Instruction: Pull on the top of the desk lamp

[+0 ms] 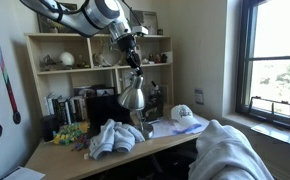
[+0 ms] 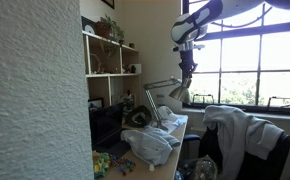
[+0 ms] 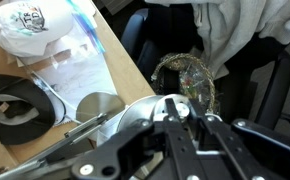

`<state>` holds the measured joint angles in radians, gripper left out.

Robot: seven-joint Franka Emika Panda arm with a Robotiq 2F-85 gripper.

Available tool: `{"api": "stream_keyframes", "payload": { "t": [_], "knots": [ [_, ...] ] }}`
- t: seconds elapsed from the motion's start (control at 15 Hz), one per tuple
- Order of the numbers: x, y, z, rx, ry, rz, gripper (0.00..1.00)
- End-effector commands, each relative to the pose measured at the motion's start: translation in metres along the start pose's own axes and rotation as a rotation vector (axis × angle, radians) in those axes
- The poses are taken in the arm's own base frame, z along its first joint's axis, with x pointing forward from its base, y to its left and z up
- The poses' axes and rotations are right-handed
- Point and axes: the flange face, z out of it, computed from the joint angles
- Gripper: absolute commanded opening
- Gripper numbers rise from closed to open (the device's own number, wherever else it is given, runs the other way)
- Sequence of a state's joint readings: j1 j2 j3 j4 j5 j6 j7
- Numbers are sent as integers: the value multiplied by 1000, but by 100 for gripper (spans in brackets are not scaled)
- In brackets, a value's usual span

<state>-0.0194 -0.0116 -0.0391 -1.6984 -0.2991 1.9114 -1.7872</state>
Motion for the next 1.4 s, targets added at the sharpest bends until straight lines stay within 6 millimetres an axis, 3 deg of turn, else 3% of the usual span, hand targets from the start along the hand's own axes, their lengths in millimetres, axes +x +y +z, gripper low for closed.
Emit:
{"api": "stream_keyframes", "payload": {
  "t": [0.0, 0.87, 0.93, 1.07, 1.33],
  "knots": [
    [-5, 1, -7, -25, 65, 181, 6],
    [3, 21, -14, -98, 180, 753, 6],
    [3, 21, -14, -98, 179, 780, 42],
    [5, 22, -15, -92, 181, 819, 49],
    [-5, 16, -20, -86, 185, 886, 80]
  ]
}}
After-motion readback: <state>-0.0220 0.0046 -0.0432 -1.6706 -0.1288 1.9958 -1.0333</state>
